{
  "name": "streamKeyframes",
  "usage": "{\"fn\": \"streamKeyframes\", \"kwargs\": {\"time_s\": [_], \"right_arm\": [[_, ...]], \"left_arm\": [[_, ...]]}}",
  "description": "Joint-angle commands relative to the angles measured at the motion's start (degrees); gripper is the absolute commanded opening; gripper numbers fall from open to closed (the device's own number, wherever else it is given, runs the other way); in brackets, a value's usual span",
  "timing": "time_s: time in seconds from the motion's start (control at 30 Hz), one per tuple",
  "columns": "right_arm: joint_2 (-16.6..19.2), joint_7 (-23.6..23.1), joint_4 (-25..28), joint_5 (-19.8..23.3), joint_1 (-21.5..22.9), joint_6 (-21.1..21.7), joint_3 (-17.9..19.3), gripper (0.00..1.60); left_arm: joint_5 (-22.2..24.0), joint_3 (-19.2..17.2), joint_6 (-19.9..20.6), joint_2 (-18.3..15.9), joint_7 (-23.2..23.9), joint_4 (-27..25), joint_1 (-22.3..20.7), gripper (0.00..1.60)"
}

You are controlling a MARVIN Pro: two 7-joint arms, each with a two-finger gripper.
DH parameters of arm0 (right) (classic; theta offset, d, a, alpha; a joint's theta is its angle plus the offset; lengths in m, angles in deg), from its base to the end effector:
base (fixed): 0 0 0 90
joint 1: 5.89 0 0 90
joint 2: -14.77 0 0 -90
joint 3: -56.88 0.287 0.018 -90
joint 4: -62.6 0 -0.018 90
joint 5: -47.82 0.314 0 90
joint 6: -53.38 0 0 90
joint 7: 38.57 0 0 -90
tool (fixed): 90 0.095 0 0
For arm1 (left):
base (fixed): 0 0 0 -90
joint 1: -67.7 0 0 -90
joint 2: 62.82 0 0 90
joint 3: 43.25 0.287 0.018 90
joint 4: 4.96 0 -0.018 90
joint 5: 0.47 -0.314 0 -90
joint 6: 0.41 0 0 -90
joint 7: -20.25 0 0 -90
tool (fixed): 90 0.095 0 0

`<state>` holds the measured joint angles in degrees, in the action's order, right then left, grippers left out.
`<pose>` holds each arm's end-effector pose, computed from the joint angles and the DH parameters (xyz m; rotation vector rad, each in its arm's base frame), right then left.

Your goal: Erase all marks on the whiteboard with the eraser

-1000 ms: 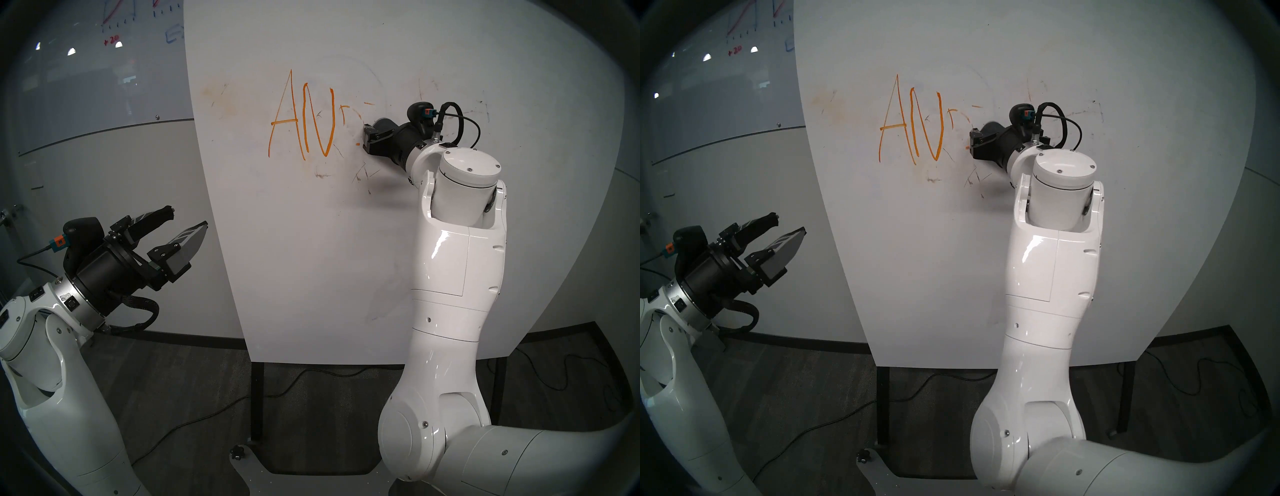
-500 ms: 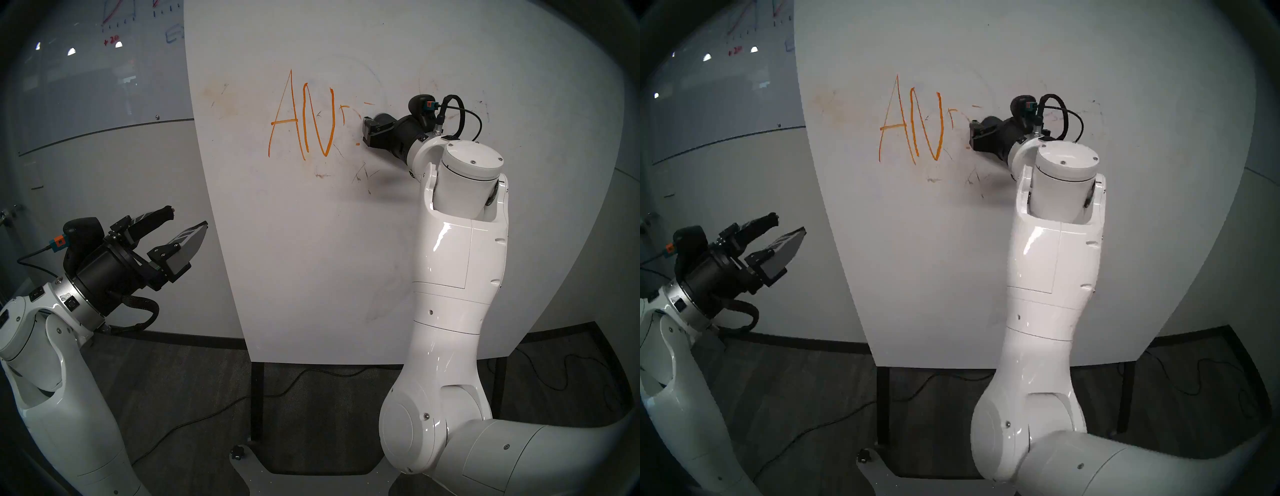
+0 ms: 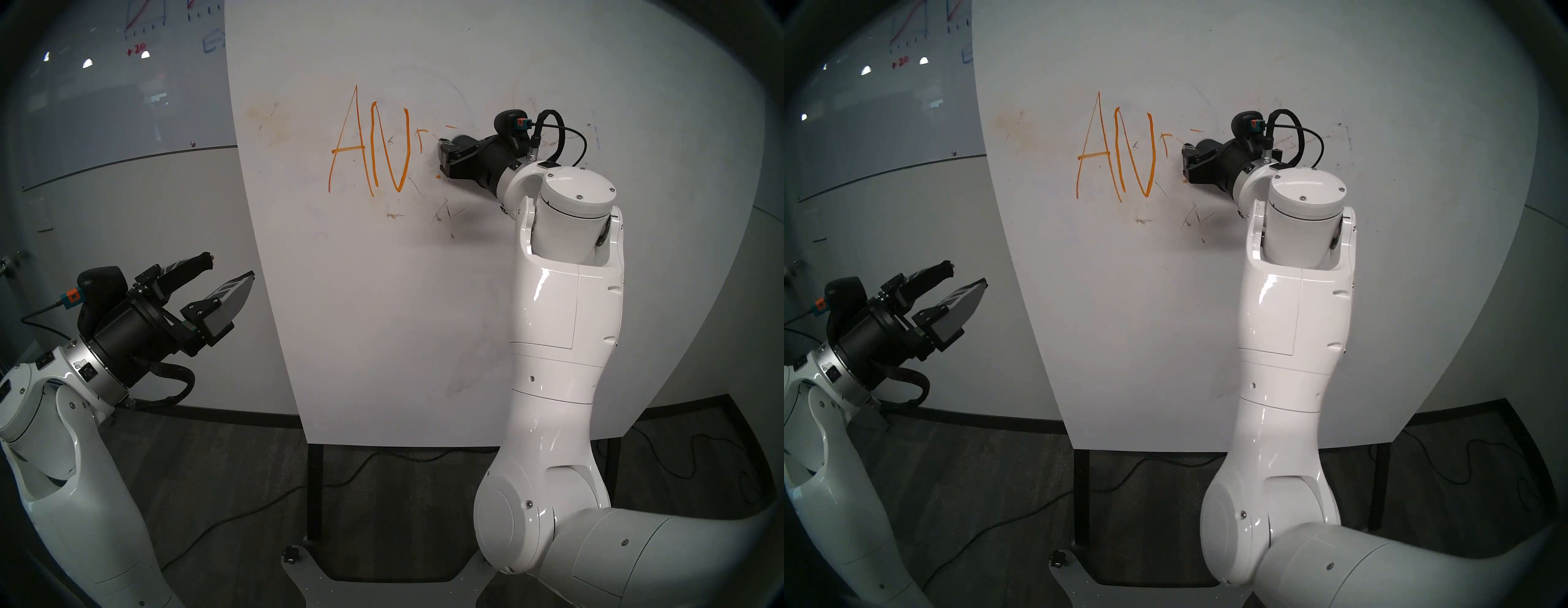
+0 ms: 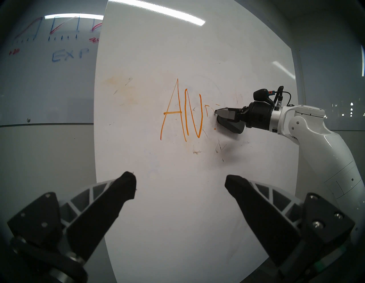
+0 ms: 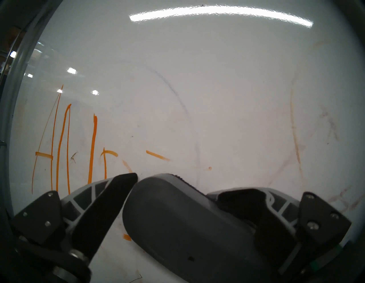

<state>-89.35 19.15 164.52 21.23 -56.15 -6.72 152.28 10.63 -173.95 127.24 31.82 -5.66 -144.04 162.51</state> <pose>0.4922 0.0581 0.0492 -1.7957 -0.5148 -2.4275 0.2537 0.1019 -0.0721 1.7348 -0.4886 2.0781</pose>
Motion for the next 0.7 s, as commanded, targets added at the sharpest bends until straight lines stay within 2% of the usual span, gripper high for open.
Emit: {"fn": "streamKeyframes", "kwargs": {"time_s": [0.0, 0.37, 0.67], "right_arm": [[-1.48, -0.43, -1.52, 1.31, 5.38, -2.11, -2.11, 1.60], [-2.57, -0.18, -4.01, 2.09, 7.82, -3.57, -2.37, 1.60], [-2.89, 0.04, -3.53, 2.13, 7.53, -3.52, -2.02, 1.60]], "left_arm": [[0.15, 0.12, 0.05, -0.10, -0.02, -0.92, 0.04, 1.60], [0.16, 0.12, 0.05, -0.10, -0.01, -0.92, 0.04, 1.60], [0.19, 0.13, 0.05, -0.10, -0.04, -0.92, 0.05, 1.60]]}}
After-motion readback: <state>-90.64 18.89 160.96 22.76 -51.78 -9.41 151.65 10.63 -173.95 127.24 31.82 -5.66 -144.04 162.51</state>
